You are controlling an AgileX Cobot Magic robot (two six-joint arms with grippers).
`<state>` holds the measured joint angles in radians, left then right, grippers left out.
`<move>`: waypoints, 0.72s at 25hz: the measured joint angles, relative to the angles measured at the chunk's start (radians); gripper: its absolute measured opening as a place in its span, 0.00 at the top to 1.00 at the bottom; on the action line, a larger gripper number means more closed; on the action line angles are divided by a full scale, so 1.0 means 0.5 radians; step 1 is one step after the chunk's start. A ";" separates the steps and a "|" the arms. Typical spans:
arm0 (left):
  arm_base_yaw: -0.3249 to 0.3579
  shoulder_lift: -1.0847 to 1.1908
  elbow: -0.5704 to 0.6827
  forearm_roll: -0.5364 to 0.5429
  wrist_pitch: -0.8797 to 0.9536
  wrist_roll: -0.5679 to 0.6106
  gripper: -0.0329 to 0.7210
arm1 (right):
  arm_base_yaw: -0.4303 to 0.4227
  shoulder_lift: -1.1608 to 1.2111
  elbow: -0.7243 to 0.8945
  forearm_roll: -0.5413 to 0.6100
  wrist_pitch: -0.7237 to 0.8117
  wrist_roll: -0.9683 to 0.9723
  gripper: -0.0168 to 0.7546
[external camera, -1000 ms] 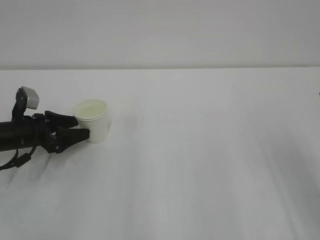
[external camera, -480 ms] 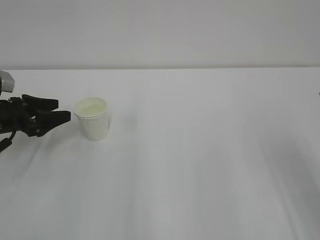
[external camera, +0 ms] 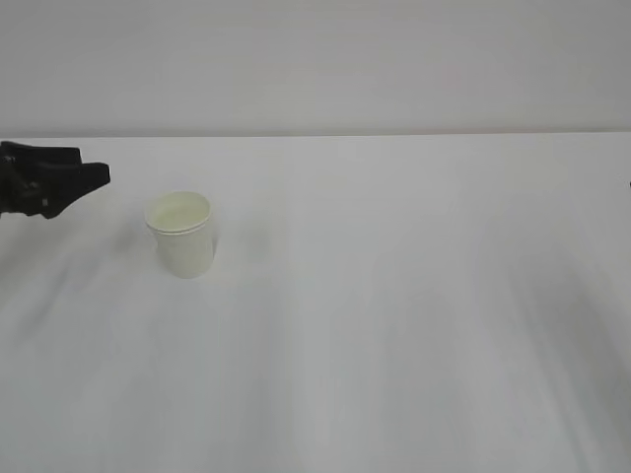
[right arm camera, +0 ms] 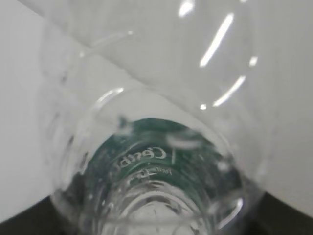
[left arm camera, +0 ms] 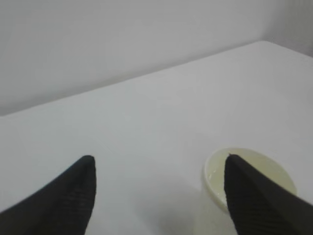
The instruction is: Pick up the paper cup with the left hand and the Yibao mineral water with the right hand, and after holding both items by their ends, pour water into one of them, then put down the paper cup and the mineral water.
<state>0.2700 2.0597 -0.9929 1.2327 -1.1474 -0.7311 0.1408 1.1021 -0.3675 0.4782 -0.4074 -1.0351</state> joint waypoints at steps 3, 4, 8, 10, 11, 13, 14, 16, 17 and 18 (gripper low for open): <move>0.000 -0.109 0.003 -0.072 0.000 -0.043 0.19 | 0.000 0.000 0.000 0.000 0.000 0.029 0.40; 0.000 -0.144 0.003 -0.100 0.000 -0.073 0.19 | 0.000 0.000 0.000 0.000 0.000 0.037 0.40; 0.000 -0.339 0.003 -0.163 -0.003 -0.204 0.20 | 0.000 0.000 0.000 0.000 0.000 0.042 0.40; 0.000 -0.442 0.004 -0.170 -0.008 -0.272 0.20 | 0.000 0.000 0.000 0.000 0.000 0.045 0.40; 0.000 -0.487 0.004 -0.170 -0.016 -0.309 0.20 | 0.000 0.000 0.000 0.000 0.000 0.045 0.40; 0.000 -0.559 0.004 -0.170 -0.024 -0.369 0.20 | 0.000 0.000 0.000 0.000 -0.004 0.065 0.40; 0.000 -0.593 0.004 -0.166 -0.028 -0.376 0.20 | 0.000 0.000 0.000 0.000 -0.004 0.069 0.40; 0.000 -0.645 0.008 -0.153 -0.032 -0.389 0.22 | 0.000 0.000 0.000 0.000 -0.007 0.075 0.40; 0.000 -0.662 0.008 -0.147 -0.032 -0.389 0.23 | 0.000 0.000 0.000 0.000 -0.007 0.079 0.40; 0.000 -0.678 0.008 -0.136 -0.032 -0.393 0.25 | 0.000 0.000 0.000 0.000 -0.011 0.079 0.40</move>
<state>0.2700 1.7206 -0.9891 1.1647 -1.1635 -0.9277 0.1408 1.1021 -0.3675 0.4782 -0.4128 -0.9957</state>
